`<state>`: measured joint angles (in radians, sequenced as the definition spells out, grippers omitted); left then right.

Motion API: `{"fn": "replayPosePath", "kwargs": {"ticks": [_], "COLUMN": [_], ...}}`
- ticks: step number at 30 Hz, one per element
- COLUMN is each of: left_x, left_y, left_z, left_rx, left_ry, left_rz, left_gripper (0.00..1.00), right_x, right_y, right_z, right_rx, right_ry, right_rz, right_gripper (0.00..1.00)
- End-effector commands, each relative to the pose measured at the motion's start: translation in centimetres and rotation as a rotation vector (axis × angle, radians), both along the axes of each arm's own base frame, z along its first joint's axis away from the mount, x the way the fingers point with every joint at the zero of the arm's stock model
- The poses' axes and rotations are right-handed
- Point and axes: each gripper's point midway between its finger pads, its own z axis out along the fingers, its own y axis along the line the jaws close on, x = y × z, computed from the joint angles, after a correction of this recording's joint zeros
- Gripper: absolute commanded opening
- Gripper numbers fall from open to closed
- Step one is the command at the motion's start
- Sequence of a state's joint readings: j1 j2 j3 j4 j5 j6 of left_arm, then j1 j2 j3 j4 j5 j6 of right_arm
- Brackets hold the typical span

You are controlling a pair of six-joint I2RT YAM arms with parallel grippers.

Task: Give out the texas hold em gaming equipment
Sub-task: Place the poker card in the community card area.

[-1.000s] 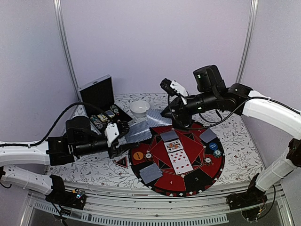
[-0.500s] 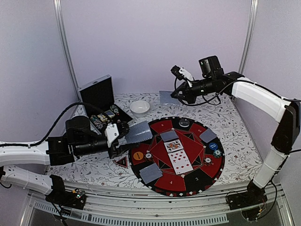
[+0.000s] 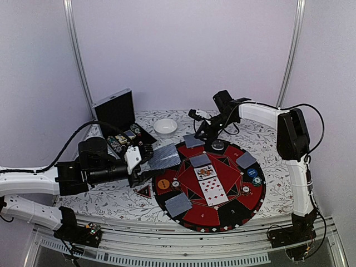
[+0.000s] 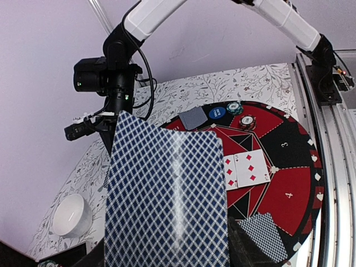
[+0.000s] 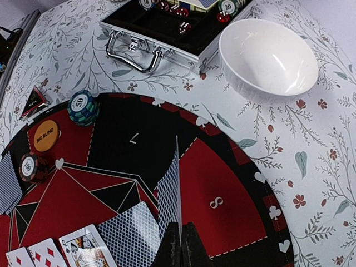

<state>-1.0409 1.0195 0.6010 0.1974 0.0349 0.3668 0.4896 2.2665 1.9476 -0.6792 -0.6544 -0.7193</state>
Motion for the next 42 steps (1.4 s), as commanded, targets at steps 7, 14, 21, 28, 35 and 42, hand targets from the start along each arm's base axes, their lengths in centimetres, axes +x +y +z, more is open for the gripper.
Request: {"fn": "replayPosePath", "kwargs": {"ticks": [7,14,21,28,35,42], "left_x": [-0.1,-0.1,-0.1,0.0,0.0,0.0], "left_y": [-0.5,-0.4,-0.5,-0.4,-0.5,-0.5], "left_z": [0.1,0.1,-0.1,-0.1,-0.2,-0.2], "left_rx": [-0.011,-0.012,-0.009,-0.007,-0.007,-0.008], "left_ry": [-0.014,-0.014,-0.013,-0.012,-0.009,-0.008], "left_rz": [-0.009,-0.009,-0.012,-0.007,-0.010,-0.011], "left_gripper": [0.52,0.52,0.52,0.52,0.52,0.52], "right_x": [1.4,2.3,2.2,2.7,2.7,2.8], "right_y": [-0.1,-0.3,-0.7,-0.5,-1.1,-1.0], "right_z": [-6.3,-7.7,-8.8,-9.2,-9.6,-9.6], "right_rx": [-0.038,-0.025,-0.055,-0.077,-0.120,-0.126], "right_ry": [0.068,0.087,0.076,0.056,0.049,0.043], "right_rz": [0.047,0.051,0.081,0.098,0.092,0.090], "right_gripper": [0.02,0.02,0.02,0.02,0.02,0.06]}}
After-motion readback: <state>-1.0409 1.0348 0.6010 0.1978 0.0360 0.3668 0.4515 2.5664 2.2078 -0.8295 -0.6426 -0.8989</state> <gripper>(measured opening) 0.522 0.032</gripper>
